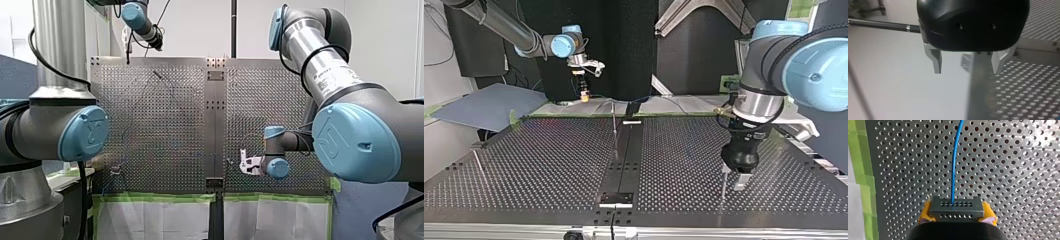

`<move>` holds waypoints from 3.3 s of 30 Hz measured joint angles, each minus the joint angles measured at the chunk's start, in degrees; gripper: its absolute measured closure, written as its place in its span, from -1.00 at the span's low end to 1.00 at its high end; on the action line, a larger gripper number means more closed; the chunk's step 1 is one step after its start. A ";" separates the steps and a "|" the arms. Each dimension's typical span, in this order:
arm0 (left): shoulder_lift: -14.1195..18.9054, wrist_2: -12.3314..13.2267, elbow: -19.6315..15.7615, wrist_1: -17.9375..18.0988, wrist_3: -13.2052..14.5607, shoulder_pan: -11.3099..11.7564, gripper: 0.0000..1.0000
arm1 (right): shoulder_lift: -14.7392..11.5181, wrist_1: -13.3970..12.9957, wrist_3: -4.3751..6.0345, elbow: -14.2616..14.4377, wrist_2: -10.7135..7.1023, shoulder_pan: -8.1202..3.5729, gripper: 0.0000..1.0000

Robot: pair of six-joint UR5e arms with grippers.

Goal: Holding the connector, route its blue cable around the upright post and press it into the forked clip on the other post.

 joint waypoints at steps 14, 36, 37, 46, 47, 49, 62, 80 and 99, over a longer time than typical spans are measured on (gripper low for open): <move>-1.11 -2.25 -2.53 -6.56 0.37 0.09 -1.00 | 0.01 0.03 0.00 0.03 0.00 0.00 0.98; -1.13 -2.68 -2.56 -16.96 0.67 1.42 -1.00 | 0.02 0.37 0.00 0.02 -0.01 -0.16 0.98; -1.13 -2.68 -2.56 -17.34 0.67 1.42 -1.00 | 0.02 0.39 0.00 0.02 -0.01 -0.19 0.98; -1.12 -2.96 -2.56 -18.61 0.29 1.53 -1.00 | 0.01 0.56 0.00 0.02 -0.01 -0.25 0.98; -1.11 -3.26 -2.56 -18.80 0.18 1.53 -1.00 | 0.00 0.59 0.00 0.02 -0.01 -0.25 0.98; -1.09 -3.88 -2.56 -19.27 0.10 1.54 -1.00 | -0.02 0.65 0.00 0.02 0.00 -0.25 0.98; -0.89 -9.57 -2.56 -20.87 0.12 1.64 -1.00 | 0.00 0.85 0.00 0.01 0.00 -0.01 0.98; -0.83 -9.97 -2.58 -20.80 0.32 1.65 -1.00 | 0.01 0.85 0.00 -0.01 0.00 0.00 0.98; -0.76 -9.88 -2.60 -19.76 1.10 1.51 -1.00 | 0.01 0.82 0.00 0.01 0.00 0.00 0.98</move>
